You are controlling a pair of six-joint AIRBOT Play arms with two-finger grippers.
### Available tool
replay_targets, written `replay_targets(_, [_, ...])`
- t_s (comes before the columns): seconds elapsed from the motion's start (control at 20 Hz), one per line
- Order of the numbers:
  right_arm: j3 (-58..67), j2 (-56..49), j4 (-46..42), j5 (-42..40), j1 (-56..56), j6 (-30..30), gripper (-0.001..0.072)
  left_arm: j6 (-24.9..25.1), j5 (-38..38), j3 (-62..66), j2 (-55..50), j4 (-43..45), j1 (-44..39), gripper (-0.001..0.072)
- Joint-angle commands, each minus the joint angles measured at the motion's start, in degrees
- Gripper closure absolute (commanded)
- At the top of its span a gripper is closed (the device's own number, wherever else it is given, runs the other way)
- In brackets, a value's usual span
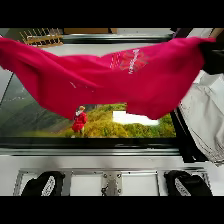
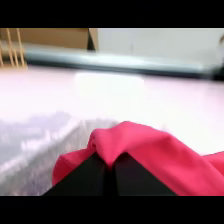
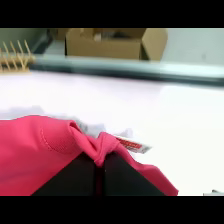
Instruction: Fold the clothes and pants, and hang the long-sleeved shirts on hangers.
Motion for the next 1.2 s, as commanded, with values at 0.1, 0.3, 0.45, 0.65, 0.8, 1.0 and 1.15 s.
replay_targets(0.1, [2.2, 9.2, -0.6, 2.1, -0.3, 3.1, 0.0701, -0.1, 1.2, 3.9, 9.9, 0.3, 5.0, 0.0702])
replay_targets(0.3, [2.2, 10.2, -1.5, 12.3, -0.3, 8.7, 0.0701, -0.1, 1.0, 3.9, 10.4, 0.3, 8.0, 0.0702])
replay_targets(0.45, [2.2, 6.9, -1.4, 19.5, -0.3, 15.7, 0.0701, -0.6, -3.5, 3.9, 5.2, -1.0, 8.1, 0.0702])
replay_targets(0.65, [1.9, -6.7, -0.7, 28.9, -0.2, 18.6, 0.0701, -0.5, -5.6, -0.2, -8.9, -2.6, 2.8, 0.0702])
replay_targets(0.8, [1.9, -21.1, -0.9, 27.8, -0.2, 15.0, 0.0701, 0.9, -2.5, 0.1, -25.2, -1.2, -2.1, 0.0703])
replay_targets(1.0, [2.0, -37.9, -0.8, 14.8, -0.2, 10.4, 0.0700, 1.0, -1.2, 13.7, -49.1, -1.2, -7.3, 0.0702])
replay_targets(1.15, [2.1, -43.1, -0.6, 2.9, -0.6, 10.3, 0.0640, -1.5, -3.1, 23.7, -60.0, -1.2, -9.6, 0.0493])
